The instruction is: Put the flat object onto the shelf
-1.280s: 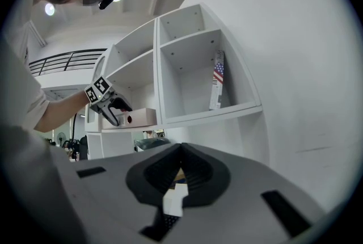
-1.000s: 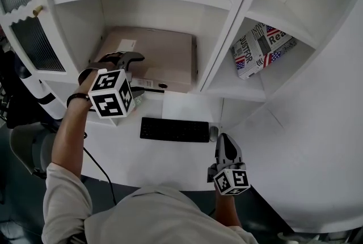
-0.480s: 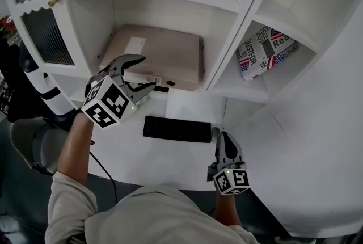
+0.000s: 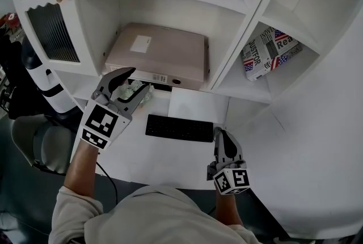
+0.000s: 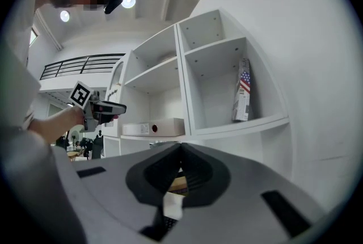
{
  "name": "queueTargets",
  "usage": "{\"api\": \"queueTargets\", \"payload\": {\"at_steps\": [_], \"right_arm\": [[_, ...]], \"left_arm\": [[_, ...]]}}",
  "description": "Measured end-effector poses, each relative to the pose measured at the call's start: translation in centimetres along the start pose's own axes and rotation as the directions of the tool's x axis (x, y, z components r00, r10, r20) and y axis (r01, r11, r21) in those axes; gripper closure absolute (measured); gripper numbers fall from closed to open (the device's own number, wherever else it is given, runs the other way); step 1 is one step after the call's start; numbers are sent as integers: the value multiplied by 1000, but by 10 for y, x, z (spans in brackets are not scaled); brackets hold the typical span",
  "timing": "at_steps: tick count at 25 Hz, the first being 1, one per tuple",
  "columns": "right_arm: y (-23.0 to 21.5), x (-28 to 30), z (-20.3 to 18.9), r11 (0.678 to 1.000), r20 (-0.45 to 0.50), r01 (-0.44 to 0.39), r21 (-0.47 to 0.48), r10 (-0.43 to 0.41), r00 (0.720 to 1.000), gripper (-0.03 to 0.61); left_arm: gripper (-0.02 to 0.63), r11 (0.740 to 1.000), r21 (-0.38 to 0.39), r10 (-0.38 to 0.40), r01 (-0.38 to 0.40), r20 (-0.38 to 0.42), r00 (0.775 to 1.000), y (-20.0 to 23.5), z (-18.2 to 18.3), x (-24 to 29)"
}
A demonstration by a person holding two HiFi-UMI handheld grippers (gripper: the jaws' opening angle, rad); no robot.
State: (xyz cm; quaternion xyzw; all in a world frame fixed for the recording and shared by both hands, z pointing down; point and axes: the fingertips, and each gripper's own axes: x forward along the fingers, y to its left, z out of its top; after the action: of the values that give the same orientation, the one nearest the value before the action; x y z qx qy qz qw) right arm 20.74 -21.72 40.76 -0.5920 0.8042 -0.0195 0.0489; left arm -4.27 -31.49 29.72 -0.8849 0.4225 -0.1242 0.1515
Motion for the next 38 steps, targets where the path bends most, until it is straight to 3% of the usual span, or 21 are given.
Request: {"api": "queueTargets", "payload": {"at_steps": [6,11,20,30,38], "right_arm": [[13,3,6,1000,8,-16,-19,16,1000,575],[25,3,11,999,12,-30,-37,30,999,575],[43,-1,17,997,19,-43,-64,44,999,577],[54,-11,18,996,22,-41,-75,43,999,577],[59,-16,19,996,23,-38,-82,40,999,577]], "left_arm": [[467,984,-157,94,-87,37,995,6,-17,-29],[489,962,-230,157,-147,28,987,7,-35,-51],[582,927,-297,233,-228,-18,972,2,-67,-83],[598,899,-333,282,-283,-54,958,-5,-92,-109],[607,897,-317,303,-307,-63,951,-8,-100,-120]]}}
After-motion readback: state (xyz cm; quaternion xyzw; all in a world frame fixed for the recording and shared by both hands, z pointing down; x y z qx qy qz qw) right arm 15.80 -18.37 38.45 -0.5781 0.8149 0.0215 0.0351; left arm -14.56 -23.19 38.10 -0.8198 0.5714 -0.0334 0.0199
